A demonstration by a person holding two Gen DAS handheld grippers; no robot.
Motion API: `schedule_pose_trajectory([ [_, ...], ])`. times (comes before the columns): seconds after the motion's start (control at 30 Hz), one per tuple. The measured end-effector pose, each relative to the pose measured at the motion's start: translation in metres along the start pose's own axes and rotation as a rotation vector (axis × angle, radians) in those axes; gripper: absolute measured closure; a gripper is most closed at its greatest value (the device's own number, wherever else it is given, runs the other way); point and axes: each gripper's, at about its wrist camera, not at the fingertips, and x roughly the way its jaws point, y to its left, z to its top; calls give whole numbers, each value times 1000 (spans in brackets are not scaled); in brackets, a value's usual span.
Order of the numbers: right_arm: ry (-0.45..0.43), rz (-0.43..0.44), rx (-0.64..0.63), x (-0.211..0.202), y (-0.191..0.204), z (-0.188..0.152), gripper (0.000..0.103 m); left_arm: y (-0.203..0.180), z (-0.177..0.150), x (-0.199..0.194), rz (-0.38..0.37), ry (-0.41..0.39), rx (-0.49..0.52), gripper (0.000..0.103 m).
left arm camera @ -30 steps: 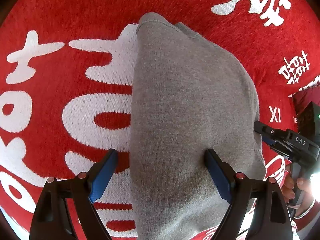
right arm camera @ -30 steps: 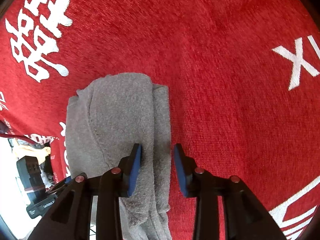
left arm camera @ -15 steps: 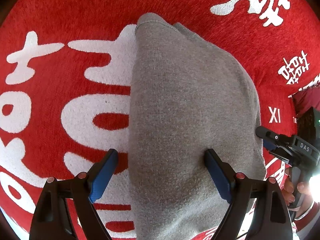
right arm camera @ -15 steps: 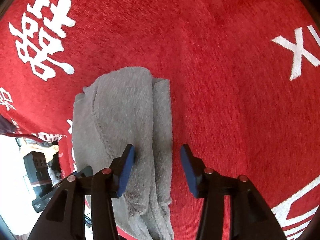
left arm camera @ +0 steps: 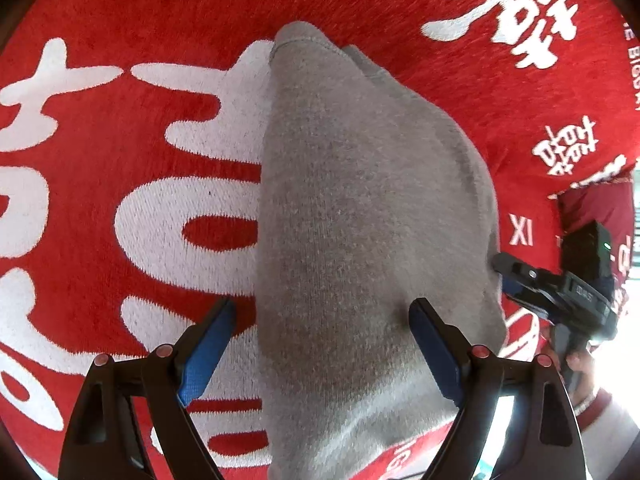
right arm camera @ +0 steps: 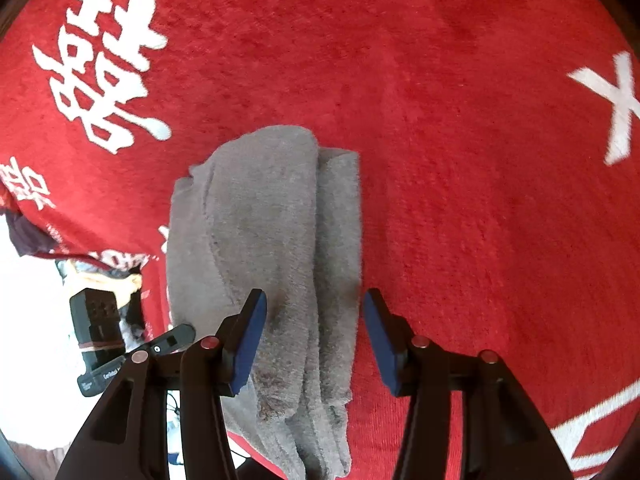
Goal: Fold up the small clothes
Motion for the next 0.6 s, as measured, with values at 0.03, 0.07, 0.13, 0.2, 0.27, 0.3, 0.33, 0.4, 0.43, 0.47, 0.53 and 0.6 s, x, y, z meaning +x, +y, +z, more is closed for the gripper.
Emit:
schedule_pose_trajectory([
  [0.03,10,6,-12,2,0,1,49,1,0,-2,-13,5,7,14],
  [0.07,21,12,-25,4,1,3,49,3,0,-3,-26,13,16,14],
  [0.13,41,19,-38,10,1,6,49,6,-2,-5,-44,26,32,14],
  [0.2,50,26,-35,14,-2,8,46,8,-7,-4,-59,45,55,14],
  [0.27,42,53,-23,15,-6,10,44,9,-11,-2,-81,65,66,14],
  [0.3,38,65,-17,15,-8,11,44,9,-14,0,-104,80,66,14],
  [0.33,36,71,-13,14,-10,12,44,9,-15,1,-121,89,66,14],
  [0.4,20,71,-12,10,-13,13,44,6,-17,4,-147,107,75,14],
  [0.43,15,70,-14,8,-14,13,44,4,-19,4,-151,110,83,14],
  [0.47,15,72,-13,7,-16,14,44,3,-19,5,-145,108,90,14],
  [0.53,28,92,-2,9,-20,16,44,0,-18,9,-138,107,91,14],
  [0.6,41,122,-14,11,-19,20,43,-2,-17,11,-144,99,78,14],
])
